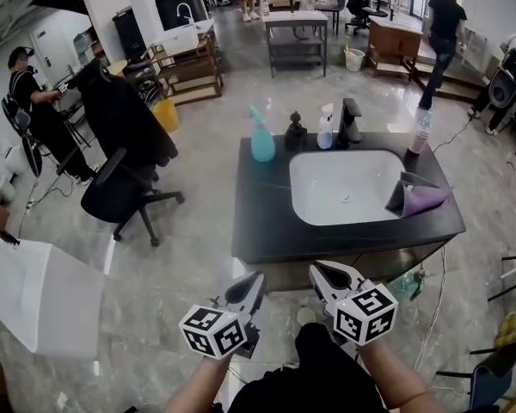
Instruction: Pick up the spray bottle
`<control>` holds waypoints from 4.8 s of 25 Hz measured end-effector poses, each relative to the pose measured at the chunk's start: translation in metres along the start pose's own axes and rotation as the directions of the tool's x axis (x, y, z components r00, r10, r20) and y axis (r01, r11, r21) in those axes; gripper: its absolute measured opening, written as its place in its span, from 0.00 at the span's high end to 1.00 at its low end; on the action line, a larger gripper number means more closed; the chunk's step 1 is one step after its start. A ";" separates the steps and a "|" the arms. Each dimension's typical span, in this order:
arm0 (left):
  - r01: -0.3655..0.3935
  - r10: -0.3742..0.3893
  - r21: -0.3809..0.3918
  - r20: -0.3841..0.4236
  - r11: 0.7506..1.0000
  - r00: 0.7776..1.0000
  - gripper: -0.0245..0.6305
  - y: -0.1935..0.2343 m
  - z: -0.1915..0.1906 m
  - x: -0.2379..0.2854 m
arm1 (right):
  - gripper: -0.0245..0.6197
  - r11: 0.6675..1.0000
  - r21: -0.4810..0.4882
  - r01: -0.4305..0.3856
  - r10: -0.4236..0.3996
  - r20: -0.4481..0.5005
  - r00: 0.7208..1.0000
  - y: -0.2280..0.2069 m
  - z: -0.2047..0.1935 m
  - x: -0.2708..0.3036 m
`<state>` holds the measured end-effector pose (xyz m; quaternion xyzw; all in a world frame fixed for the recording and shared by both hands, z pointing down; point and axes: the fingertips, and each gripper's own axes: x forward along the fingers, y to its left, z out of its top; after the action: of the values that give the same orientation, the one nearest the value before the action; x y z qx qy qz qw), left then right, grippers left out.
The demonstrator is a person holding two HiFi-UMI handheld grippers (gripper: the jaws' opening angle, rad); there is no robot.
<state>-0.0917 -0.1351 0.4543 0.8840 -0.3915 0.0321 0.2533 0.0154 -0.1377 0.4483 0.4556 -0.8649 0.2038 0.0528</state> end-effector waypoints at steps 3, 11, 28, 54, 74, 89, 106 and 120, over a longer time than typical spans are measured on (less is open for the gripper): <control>-0.008 0.008 0.006 0.003 1.000 1.000 0.95 0.008 0.009 0.017 | 0.95 1.000 -0.012 -0.012 0.012 -0.001 1.000 -0.013 0.010 0.013; -0.041 0.042 -0.024 0.012 0.999 0.999 0.95 0.031 0.029 0.048 | 0.95 0.999 -0.021 -0.047 0.047 -0.024 0.999 -0.036 0.031 0.050; -0.095 0.097 -0.065 0.032 0.993 0.995 0.95 0.069 0.077 0.134 | 0.95 0.992 -0.029 -0.126 0.125 -0.034 0.992 -0.107 0.082 0.122; -0.116 0.116 -0.069 0.004 0.991 0.993 0.95 0.122 0.110 0.222 | 0.95 0.985 -0.035 -0.170 0.168 -0.052 0.984 -0.167 0.116 0.207; -0.070 0.071 -0.018 0.017 0.997 0.997 0.95 0.200 0.175 0.262 | 0.95 0.988 -0.091 -0.128 0.122 -0.066 0.990 -0.175 0.153 0.310; -0.052 0.052 0.005 0.029 0.999 0.998 0.95 0.232 0.184 0.285 | 0.95 0.989 -0.136 -0.050 0.046 -0.033 0.998 -0.193 0.162 0.363; -0.117 0.116 0.005 0.027 0.993 0.993 0.95 0.268 0.187 0.292 | 0.59 0.958 -0.286 -0.008 0.007 -0.004 1.000 -0.199 0.172 0.440; -0.100 0.100 0.004 0.037 0.995 0.994 0.95 0.275 0.198 0.292 | 0.65 0.950 -0.308 0.045 -0.055 -0.024 0.998 -0.204 0.176 0.461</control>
<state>-0.1125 -0.5819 0.4727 0.8645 -0.4397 0.0296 0.2416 -0.0698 -0.6639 0.4774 0.4602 -0.8734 0.0727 0.1418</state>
